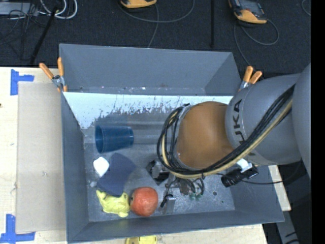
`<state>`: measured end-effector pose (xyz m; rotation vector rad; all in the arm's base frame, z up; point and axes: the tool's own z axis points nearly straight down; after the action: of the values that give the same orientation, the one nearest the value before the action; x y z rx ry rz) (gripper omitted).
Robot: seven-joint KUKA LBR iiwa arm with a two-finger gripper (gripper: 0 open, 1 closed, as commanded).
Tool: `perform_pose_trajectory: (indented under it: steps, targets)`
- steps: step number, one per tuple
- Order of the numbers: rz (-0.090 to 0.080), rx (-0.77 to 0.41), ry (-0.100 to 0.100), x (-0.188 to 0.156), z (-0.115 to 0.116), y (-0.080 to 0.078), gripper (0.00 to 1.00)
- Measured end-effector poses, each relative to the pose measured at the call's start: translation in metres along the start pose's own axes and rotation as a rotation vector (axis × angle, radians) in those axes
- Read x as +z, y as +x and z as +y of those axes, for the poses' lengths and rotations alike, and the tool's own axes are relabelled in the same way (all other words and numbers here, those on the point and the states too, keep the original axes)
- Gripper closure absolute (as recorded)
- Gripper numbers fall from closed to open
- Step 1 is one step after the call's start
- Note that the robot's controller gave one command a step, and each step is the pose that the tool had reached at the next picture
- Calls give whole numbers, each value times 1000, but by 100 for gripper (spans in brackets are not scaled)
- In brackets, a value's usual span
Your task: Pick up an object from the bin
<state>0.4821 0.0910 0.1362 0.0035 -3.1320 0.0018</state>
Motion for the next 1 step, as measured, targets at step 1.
perform_pose_trajectory:
  steps: [1]
  targets:
    - [-8,3,-1,-4,0,-2,0]
